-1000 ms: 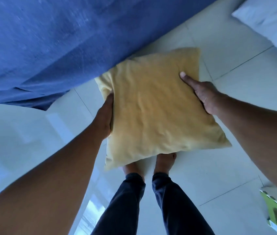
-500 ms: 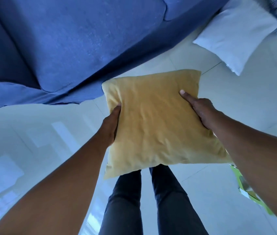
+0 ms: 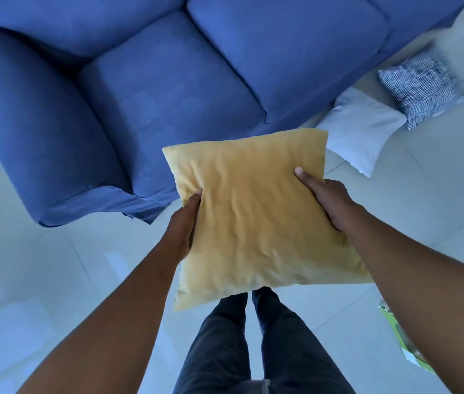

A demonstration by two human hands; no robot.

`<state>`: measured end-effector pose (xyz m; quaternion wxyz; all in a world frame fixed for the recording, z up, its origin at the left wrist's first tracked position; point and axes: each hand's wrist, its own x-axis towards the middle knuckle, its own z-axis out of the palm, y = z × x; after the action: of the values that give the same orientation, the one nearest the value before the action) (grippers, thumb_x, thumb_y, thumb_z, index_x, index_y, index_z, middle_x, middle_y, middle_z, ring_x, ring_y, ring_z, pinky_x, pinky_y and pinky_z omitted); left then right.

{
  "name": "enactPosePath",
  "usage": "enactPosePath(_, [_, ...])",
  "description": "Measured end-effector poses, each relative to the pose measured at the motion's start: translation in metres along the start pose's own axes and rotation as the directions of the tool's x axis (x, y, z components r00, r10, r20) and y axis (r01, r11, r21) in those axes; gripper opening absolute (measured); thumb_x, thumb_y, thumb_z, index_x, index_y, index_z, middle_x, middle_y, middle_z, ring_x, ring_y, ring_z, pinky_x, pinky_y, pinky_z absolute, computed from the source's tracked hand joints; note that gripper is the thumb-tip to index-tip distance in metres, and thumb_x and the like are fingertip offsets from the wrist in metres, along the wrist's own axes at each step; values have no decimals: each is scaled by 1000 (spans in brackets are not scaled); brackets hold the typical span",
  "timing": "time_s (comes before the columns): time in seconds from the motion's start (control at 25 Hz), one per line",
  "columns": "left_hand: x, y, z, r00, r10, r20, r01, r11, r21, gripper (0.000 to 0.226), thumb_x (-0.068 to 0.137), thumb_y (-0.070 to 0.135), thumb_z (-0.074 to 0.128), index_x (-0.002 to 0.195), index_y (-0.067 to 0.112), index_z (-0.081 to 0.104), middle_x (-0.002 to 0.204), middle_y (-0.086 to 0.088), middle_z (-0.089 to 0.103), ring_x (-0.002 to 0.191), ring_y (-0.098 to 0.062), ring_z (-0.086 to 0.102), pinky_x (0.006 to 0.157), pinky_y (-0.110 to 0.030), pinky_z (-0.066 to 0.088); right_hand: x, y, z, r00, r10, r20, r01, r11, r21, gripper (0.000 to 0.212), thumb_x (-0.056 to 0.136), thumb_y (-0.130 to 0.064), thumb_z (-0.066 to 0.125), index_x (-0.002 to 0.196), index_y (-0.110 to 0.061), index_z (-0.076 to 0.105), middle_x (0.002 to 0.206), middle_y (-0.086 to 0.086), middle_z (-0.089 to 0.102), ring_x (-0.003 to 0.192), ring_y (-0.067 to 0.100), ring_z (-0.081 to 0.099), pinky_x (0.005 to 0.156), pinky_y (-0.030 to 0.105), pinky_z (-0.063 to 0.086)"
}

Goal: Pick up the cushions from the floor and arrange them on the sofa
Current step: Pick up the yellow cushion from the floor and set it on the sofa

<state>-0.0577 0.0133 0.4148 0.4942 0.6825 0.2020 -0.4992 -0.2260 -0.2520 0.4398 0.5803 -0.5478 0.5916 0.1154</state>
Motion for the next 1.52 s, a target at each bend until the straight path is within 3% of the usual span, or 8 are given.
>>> enactPosePath(0.28, [-73,43,-16,995,70,-73,-73,997,-40,88,63,82,78,131,27,73,121,0,82,111,-23,78,103,-46,59,-71,-50,-19,989,-147,30,145,988,45,88,56,-90,76,114,-24,75,108,-1,80,99,25,76,101,47,57])
enactPosePath(0.4, [-97,63,-16,987,122,-100,-126,991,-40,73,78,73,75,129,21,72,118,-4,82,108,-26,77,93,-42,61,-89,-71,-23,978,-207,31,206,978,42,88,62,-89,74,121,-24,73,113,-1,77,102,24,73,103,48,55])
enactPosePath(0.52, [-118,84,-18,977,180,-117,-186,981,-45,68,80,70,75,124,18,76,113,-5,84,105,-26,79,98,-44,62,-101,-95,-25,964,-265,29,262,963,66,85,66,-86,74,123,-23,72,114,-1,77,103,24,72,102,47,55])
enactPosePath(0.72, [-149,116,-24,954,259,-153,-271,961,-62,56,86,66,73,116,19,78,109,-5,84,103,-26,79,92,-42,63,-115,-135,-23,928,-365,77,355,928,114,56,76,-75,75,107,-28,70,108,-4,75,98,19,70,81,36,52])
enactPosePath(1.0, [-167,154,-45,901,387,-194,-417,897,-149,49,89,59,75,121,23,77,107,1,86,102,-21,79,82,-37,61,-115,-192,-6,870,-472,144,450,878,162,54,75,-68,80,108,-26,72,112,-1,77,104,22,72,94,41,55])
enactPosePath(1.16, [-164,184,-62,877,436,-203,-473,858,-201,35,95,51,72,115,23,74,88,7,86,81,-12,81,69,-31,58,-108,-235,12,831,-527,179,494,846,200,61,78,-62,82,122,-21,72,116,-1,77,108,22,72,98,42,56])
enactPosePath(1.32, [-141,229,-88,874,447,-190,-480,852,-207,42,95,46,72,124,16,74,109,-5,85,102,-27,80,79,-38,61,-93,-289,38,806,-551,216,512,832,213,48,81,-55,82,115,-23,72,115,-2,77,107,20,72,86,35,56])
enactPosePath(1.52, [-100,287,-130,883,457,-107,-470,856,-215,54,89,41,79,134,13,70,123,-10,81,114,-32,77,91,-44,61,-67,-355,72,806,-541,242,494,839,230,68,69,-53,86,125,-18,70,120,1,78,111,24,73,96,42,56])
